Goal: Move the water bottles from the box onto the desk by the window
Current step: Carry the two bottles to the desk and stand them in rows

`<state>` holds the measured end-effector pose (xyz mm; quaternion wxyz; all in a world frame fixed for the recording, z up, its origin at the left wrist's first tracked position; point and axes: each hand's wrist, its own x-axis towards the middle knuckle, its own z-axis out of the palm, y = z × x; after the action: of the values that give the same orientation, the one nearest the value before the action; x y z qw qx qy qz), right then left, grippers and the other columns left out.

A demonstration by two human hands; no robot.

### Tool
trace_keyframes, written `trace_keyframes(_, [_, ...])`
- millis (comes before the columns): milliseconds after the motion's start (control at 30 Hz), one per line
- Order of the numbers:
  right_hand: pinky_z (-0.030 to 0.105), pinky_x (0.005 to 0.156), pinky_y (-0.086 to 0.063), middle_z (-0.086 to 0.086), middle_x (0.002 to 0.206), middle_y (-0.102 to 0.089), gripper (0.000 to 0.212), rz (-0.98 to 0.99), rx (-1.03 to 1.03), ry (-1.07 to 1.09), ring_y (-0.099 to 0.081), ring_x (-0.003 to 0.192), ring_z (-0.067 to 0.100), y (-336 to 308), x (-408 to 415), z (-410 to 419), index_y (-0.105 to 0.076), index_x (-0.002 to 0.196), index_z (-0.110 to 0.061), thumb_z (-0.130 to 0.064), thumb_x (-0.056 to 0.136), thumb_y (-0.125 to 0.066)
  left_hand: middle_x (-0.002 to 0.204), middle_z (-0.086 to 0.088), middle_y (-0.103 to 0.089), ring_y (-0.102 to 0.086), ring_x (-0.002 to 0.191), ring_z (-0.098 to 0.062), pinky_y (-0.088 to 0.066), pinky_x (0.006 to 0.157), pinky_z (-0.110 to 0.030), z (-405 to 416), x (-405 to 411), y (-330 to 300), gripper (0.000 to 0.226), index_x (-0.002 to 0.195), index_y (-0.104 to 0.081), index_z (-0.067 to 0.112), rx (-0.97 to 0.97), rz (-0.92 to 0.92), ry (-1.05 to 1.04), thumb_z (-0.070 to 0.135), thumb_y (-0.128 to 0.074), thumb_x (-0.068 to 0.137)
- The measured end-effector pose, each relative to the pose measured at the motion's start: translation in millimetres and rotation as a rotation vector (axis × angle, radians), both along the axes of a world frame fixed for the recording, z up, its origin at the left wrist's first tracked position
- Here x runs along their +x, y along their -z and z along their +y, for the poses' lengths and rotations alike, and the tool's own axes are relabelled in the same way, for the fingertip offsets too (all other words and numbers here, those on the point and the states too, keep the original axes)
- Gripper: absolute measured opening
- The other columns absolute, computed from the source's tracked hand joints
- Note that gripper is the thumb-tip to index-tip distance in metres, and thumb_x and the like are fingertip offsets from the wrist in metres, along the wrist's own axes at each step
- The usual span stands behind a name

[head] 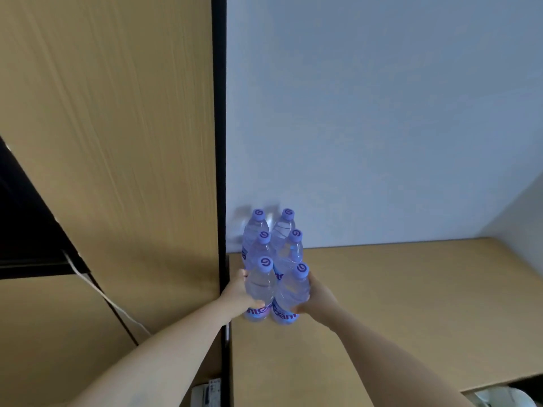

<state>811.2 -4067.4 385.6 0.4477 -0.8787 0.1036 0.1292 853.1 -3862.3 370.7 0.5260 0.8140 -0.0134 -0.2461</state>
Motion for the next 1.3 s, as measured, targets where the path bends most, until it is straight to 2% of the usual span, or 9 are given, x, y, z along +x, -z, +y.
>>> trace_keyframes(133, [0.035, 0.08, -0.054, 0.001, 0.115, -0.061, 0.058, -0.03, 0.007, -0.001, -0.061, 0.101, 0.019, 1.3, 8.9, -2.5, -0.045, 0.127, -0.018, -0.007, 0.074, -0.066, 0.107, 0.0, -0.058, -0.059, 0.105, -0.013, -0.051, 0.088, -0.029, -4.5, 0.8, 4.8, 0.056, 0.114, -0.046, 0.012, 0.023, -0.043, -0.025, 0.006, -0.079, 0.069])
trace_keyframes(267, [0.016, 0.064, -0.042, 0.008, 0.125, -0.039, 0.056, 0.01, -0.026, -0.009, -0.047, 0.095, 0.015, 10.0, 19.3, -4.0, -0.039, 0.129, -0.015, -0.003, 0.08, -0.062, 0.108, 0.0, -0.058, -0.057, 0.099, -0.008, -0.047, 0.076, -0.018, -8.5, -2.6, 9.4, 0.052, 0.115, -0.047, 0.011, 0.001, -0.054, -0.069, 0.001, -0.075, 0.073])
trace_keyframes(400, [0.033, 0.094, -0.048, 0.009, 0.137, -0.032, 0.084, 0.028, 0.023, 0.003, -0.046, 0.118, 0.022, 12.6, 21.4, -6.2, -0.023, 0.144, -0.011, -0.007, 0.074, -0.07, 0.106, 0.003, -0.059, -0.057, 0.098, -0.005, -0.047, 0.078, -0.018, -12.4, -6.6, 10.8, 0.052, 0.116, -0.048, 0.013, -0.03, -0.056, -0.114, -0.001, -0.075, 0.075])
trace_keyframes(500, [0.034, 0.092, -0.051, 0.005, 0.139, -0.037, 0.101, 0.072, 0.172, 0.057, -0.049, 0.122, 0.021, 16.8, 19.5, -7.6, -0.018, 0.145, -0.012, -0.018, 0.065, -0.08, 0.106, 0.004, -0.058, -0.056, 0.1, -0.005, -0.047, 0.081, -0.021, -15.8, -9.9, 12.4, 0.051, 0.116, -0.048, 0.015, -0.039, -0.066, -0.145, 0.001, -0.076, 0.075])
trace_keyframes(600, [0.018, 0.072, -0.048, 0.005, 0.125, -0.046, 0.071, 0.035, 0.235, 0.087, -0.055, 0.107, 0.013, 19.9, 15.4, -6.3, -0.034, 0.121, -0.012, -0.02, 0.069, -0.083, 0.107, 0.003, -0.059, -0.057, 0.103, -0.009, -0.049, 0.087, -0.026, -19.2, -11.5, 12.7, 0.052, 0.115, -0.049, 0.017, -0.037, -0.072, -0.172, 0.002, -0.077, 0.074])
trace_keyframes(733, [0.022, 0.068, -0.051, 0.002, 0.11, -0.058, 0.051, -0.012, 0.181, 0.023, -0.061, 0.091, 0.01, 13.3, 14.6, -15.1, -0.045, 0.106, -0.017, -0.025, 0.069, -0.078, 0.107, 0.003, -0.061, -0.058, 0.104, -0.012, -0.05, 0.093, -0.034, -23.3, -14.2, 14.1, 0.053, 0.113, -0.05, 0.02, -0.045, -0.065, -0.22, 0.005, -0.079, 0.072])
trace_keyframes(900, [0.018, 0.064, -0.047, -0.005, 0.106, -0.06, 0.046, 0.004, 0.119, -0.106, -0.061, 0.089, 0.009, 5.5, 19.0, -26.2, -0.045, 0.114, -0.02, -0.022, 0.076, -0.069, 0.107, 0.005, -0.06, -0.058, 0.103, -0.01, -0.05, 0.091, -0.032, -31.5, -19.3, 13.2, 0.053, 0.113, -0.05, 0.022, -0.05, -0.078, -0.27, 0.007, -0.079, 0.071])
trace_keyframes(1100, [0.024, 0.055, -0.041, -0.004, 0.083, -0.049, 0.034, 0.006, 0.139, -0.091, -0.046, 0.063, 0.007, 34.3, 31.8, -21.8, -0.046, 0.089, -0.019, -0.031, 0.065, -0.067, 0.108, 0.006, -0.061, -0.059, 0.105, -0.01, -0.05, 0.091, -0.029, -36.0, -21.7, 9.0, 0.052, 0.115, -0.05, 0.021, -0.042, -0.075, -0.276, 0.008, -0.078, 0.073])
trace_keyframes(1300, [0.026, 0.064, -0.049, -0.001, 0.093, -0.051, 0.054, 0.049, 0.268, 0.052, -0.057, 0.078, 0.016, 35.2, 18.8, -15.3, -0.043, 0.104, -0.019, -0.03, 0.062, -0.075, 0.11, 0.013, -0.056, -0.053, 0.108, -0.007, -0.042, 0.09, -0.023, -38.3, -24.7, 2.5, 0.054, 0.12, -0.043, 0.027, 0.022, -0.08, -0.216, 0.01, -0.073, 0.079])
